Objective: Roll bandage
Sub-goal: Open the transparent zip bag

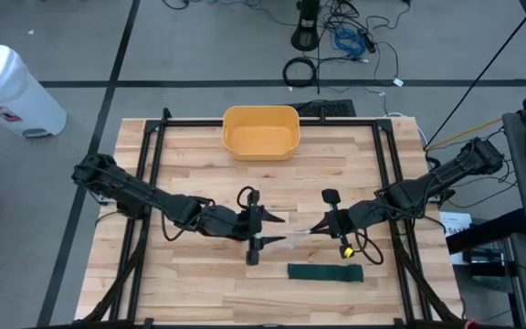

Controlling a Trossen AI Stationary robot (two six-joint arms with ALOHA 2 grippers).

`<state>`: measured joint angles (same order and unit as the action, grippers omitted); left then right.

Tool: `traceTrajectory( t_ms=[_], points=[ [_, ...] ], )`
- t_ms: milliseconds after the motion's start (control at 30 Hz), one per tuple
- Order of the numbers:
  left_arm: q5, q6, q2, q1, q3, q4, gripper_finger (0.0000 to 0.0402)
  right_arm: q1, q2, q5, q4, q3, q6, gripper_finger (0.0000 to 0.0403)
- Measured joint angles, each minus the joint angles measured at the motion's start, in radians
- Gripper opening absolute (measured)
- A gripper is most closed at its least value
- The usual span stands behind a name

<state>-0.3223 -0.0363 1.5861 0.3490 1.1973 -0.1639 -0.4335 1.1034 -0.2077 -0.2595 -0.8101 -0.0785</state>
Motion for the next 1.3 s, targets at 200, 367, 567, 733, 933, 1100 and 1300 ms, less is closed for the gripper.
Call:
traceTrajectory(
  t_ms=[200, 367, 567, 733, 933, 1100, 1300],
  points=[
    [0.01, 0.069, 0.084, -0.021, 0.0, -0.157, 0.0211, 0.0, 0.0, 0.0, 0.001, 0.0, -0.005, 0.0],
    [0.013, 0.065, 0.13, -0.05, 0.001, -0.284, 0.0211, 0.0, 0.0, -0.001, -0.001, 0.0, -0.006, 0.0],
    [0.077, -0.052, 0.164, -0.071, 0.045, -0.191, 0.0211, 0.0, 0.0, -0.003, -0.001, 0.0, -0.006, 0.0],
    [0.086, -0.089, 0.164, -0.082, 0.183, 0.067, 0.0211, 0.0, 0.0, -0.005, -0.004, 0.0, -0.008, 0.0],
    [0.155, -0.086, 0.162, -0.09, 0.282, 0.204, 0.0211, 0.0, 0.0, -0.006, -0.005, 0.0, -0.014, 0.0],
    [0.205, -0.088, 0.174, -0.089, 0.282, 0.185, 0.0211, 0.0, 0.0, -0.006, -0.005, 0.0, -0.014, 0.0],
    [0.172, -0.076, 0.232, -0.091, 0.282, 0.18, 0.0211, 0.001, 0.0, -0.006, -0.006, 0.0, -0.025, 0.0]
  ],
)
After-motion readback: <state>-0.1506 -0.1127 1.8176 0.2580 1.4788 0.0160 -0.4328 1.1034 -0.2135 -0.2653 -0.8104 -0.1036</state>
